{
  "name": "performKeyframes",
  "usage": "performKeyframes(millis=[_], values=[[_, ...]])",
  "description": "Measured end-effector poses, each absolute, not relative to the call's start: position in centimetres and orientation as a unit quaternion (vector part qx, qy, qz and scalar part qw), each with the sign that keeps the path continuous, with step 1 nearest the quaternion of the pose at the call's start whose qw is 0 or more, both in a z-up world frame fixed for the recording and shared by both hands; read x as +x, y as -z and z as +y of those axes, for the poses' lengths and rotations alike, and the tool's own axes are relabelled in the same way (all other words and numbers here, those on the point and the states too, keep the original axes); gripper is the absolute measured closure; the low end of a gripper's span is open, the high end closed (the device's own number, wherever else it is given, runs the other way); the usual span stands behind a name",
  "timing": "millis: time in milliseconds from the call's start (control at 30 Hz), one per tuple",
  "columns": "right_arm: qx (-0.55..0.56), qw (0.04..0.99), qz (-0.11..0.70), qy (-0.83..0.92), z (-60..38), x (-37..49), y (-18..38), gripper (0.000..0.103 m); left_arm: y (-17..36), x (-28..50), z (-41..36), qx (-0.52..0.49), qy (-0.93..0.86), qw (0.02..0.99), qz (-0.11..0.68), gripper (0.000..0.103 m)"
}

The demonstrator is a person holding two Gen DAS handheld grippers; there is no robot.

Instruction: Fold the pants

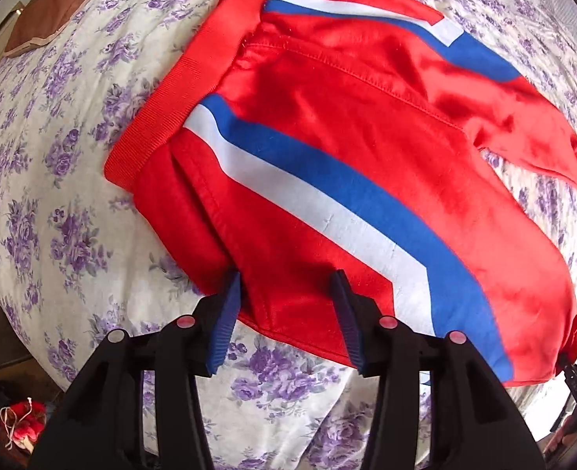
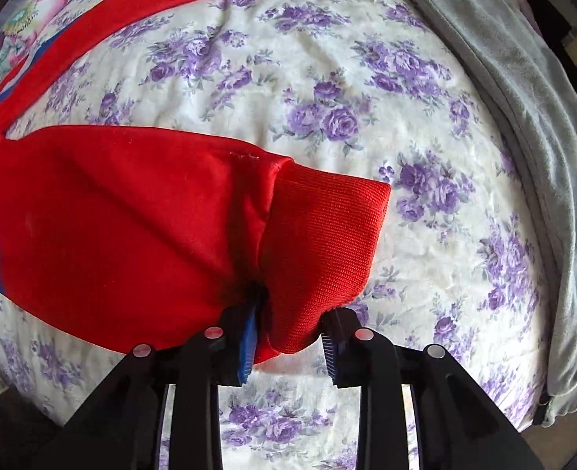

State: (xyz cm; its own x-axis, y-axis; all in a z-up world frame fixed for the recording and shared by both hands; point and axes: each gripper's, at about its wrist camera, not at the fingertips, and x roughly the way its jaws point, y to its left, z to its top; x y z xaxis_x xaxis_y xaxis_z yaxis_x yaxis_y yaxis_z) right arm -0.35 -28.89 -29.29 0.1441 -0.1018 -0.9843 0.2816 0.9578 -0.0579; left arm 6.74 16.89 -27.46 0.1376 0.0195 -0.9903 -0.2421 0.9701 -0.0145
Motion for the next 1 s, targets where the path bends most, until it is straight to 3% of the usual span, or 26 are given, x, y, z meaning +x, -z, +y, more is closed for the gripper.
performKeyframes(millis=[33, 67, 200, 267, 333, 467, 633, 1000], values=[[0.039, 0.746, 0.651, 0.136, -28.4, 0.0, 29.0, 0.05, 27.3, 6.9, 16.7, -0.083, -0.086, 0.749, 0.651, 0.057], [0.013, 0.738, 0.66, 0.139, -28.1, 0.2, 28.5, 0.03, 26.9, 7.0, 16.7, -0.084, -0.082, 0.749, 0.652, 0.057], [-0.032, 0.755, 0.64, 0.137, -27.2, 2.0, 24.0, 0.029, 23.1, 8.2, 18.3, -0.112, -0.06, 0.768, 0.628, 0.056], [-0.034, 0.774, 0.617, 0.138, -27.1, 3.2, 21.4, 0.028, 20.4, 10.1, 20.0, -0.112, -0.056, 0.787, 0.604, 0.042], [-0.019, 0.797, 0.59, 0.124, -27.0, 4.6, 19.1, 0.025, 18.0, 12.9, 21.6, -0.093, -0.065, 0.812, 0.573, 0.015], [0.02, 0.832, 0.552, 0.051, -24.1, 9.6, 16.8, 0.025, 16.5, 21.0, 24.7, -0.052, -0.059, 0.829, 0.554, 0.013], [0.012, 0.835, 0.55, -0.01, -19.8, 12.8, 16.3, 0.025, 19.9, 29.2, 25.7, -0.029, -0.013, 0.798, 0.601, 0.014], [-0.018, 0.811, 0.584, -0.037, -17.5, 14.6, 19.3, 0.025, 28.8, 34.5, 21.7, 0.051, 0.112, 0.707, 0.696, 0.015]])
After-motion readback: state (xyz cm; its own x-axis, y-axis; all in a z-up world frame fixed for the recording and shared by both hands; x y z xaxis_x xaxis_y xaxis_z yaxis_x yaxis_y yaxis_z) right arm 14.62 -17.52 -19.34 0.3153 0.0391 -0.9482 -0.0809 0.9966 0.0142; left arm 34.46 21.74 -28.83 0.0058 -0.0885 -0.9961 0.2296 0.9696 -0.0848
